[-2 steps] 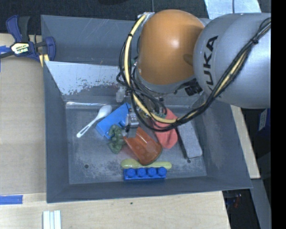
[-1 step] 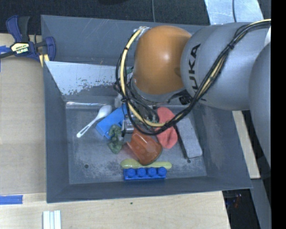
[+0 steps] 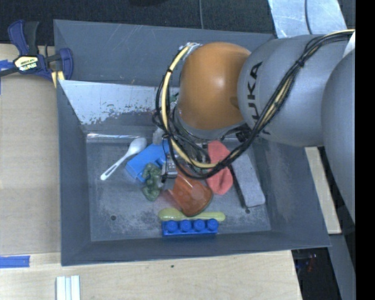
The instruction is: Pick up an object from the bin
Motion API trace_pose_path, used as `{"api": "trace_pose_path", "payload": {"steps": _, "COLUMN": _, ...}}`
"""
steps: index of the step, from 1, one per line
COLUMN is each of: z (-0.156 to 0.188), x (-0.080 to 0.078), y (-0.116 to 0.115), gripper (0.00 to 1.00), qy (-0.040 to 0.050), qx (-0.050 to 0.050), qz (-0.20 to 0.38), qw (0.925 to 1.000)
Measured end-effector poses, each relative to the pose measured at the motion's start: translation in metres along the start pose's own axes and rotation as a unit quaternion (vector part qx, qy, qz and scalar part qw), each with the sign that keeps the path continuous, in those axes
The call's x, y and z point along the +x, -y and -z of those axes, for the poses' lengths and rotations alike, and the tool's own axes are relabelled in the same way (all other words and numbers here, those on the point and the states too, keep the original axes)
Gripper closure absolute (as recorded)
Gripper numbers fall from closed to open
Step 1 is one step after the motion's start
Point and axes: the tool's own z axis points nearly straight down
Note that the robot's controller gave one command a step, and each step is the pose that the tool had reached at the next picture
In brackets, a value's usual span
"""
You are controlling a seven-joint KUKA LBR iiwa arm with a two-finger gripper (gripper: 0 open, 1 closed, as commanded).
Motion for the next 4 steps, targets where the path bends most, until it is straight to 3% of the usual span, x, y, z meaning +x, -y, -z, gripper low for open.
{"api": "trace_pose_path", "payload": {"steps": 1, "z": -0.073, "x": 0.007, "y": 0.007, "gripper": 0.0, "qy": 0.0, "qx": 0.0, "qz": 0.021, "qw": 0.9998}}
{"api": "trace_pose_path", "payload": {"steps": 2, "z": -0.104, "x": -0.002, "y": -0.004, "gripper": 0.0, "qy": 0.0059, "qx": -0.001, "qz": -0.004, "qw": 1.0}}
{"api": "trace_pose_path", "payload": {"steps": 3, "z": -0.031, "x": -0.006, "y": -0.001, "gripper": 0.0, "qy": 0.0027, "qx": 0.0, "qz": 0.028, "qw": 0.9996}}
{"api": "trace_pose_path", "payload": {"steps": 4, "z": 0.03, "x": -0.016, "y": -0.001, "gripper": 0.0, "qy": 0.004, "qx": 0.0, "qz": 0.194, "qw": 0.981}}
